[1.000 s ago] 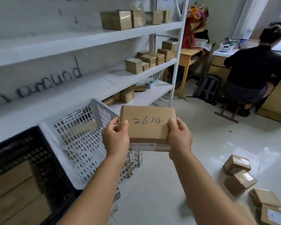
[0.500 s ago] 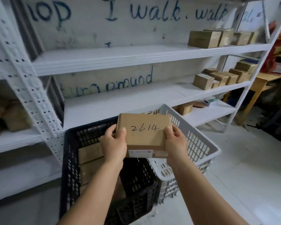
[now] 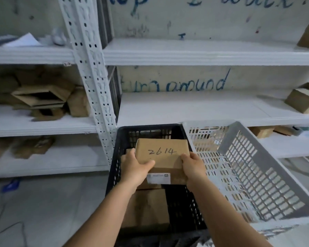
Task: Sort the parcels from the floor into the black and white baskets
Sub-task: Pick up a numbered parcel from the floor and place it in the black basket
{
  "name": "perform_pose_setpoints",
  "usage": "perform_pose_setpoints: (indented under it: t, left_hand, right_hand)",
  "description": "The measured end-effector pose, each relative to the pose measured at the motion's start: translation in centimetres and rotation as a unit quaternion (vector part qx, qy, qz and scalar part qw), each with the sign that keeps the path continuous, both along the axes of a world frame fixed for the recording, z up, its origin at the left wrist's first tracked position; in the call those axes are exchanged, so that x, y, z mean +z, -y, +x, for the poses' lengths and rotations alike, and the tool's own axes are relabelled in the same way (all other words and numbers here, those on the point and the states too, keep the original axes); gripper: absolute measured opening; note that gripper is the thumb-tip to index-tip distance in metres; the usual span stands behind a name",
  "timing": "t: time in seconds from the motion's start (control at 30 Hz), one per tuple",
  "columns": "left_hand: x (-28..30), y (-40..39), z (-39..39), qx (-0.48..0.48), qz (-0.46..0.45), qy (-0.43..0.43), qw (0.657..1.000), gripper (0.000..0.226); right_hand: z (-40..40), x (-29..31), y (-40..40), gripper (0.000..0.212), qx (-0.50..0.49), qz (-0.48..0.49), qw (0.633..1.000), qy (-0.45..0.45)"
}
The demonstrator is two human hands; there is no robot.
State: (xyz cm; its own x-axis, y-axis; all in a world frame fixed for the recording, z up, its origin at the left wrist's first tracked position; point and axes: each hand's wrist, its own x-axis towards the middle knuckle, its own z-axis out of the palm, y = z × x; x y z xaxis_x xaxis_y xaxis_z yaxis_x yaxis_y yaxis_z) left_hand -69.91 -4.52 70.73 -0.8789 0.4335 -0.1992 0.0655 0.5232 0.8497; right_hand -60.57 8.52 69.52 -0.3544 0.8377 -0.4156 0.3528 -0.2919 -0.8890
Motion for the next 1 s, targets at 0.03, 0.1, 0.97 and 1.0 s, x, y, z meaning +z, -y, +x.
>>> perform_pose_setpoints:
  t: [0.03, 0.1, 0.97, 1.0]
  left_hand:
    - [-0.5, -0.2, -0.6, -0.003, -0.007, 0.000, 1.000, 0.070]
    - [-1.6, -0.9, -1.9, -0.009, -0.031, 0.001, 0.999, 0.083]
    - [-13.0, -9.4, -15.7, -0.103, -0.352, -0.147, 0.919, 0.068]
    - [-13.3, -9.3, -15.8, -0.107, -0.350, -0.150, 0.919, 0.069]
  right_hand:
    - [-0.9, -0.9, -0.6, 0.042, 0.016, -0.011, 1.000, 0.013]
    - [-2.6, -2.5, -1.7, 0.039, 0.050, -0.031, 0.998, 0.031]
    - [-18.6, -13.8, -7.9, 0.050, 0.083, -0.098, 0.989, 0.068]
    - [-18.8, -14.0, -7.6, 0.049, 0.081, -0.103, 0.989, 0.068]
